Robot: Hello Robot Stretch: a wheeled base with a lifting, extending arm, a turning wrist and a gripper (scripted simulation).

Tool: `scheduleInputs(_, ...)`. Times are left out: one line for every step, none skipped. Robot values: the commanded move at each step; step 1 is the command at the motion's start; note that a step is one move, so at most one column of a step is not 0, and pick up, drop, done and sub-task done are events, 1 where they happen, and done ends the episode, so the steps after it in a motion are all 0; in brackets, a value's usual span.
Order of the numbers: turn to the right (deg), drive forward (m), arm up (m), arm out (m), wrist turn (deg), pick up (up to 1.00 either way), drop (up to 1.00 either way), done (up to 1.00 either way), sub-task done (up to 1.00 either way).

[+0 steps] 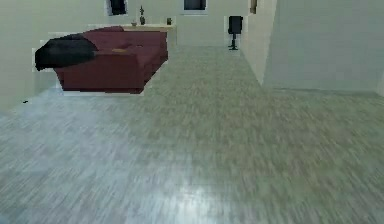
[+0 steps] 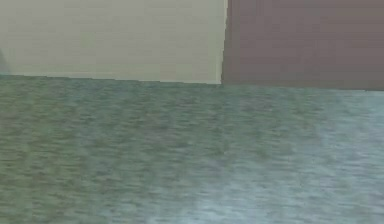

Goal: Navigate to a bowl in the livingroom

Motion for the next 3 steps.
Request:
scheduleInputs(0.0, 0.65, 0.00, 0.00, 0.0, 0.00, 0.00, 0.00, 0.00)
scheduleInputs(0.0, 1.00, 0.00, 0.00, 0.0, 0.00, 0.00, 0.00, 0.00)
scheduleInputs(0.0, 1.00, 0.00, 0.00, 0.0, 0.00, 0.00, 0.00, 0.00)
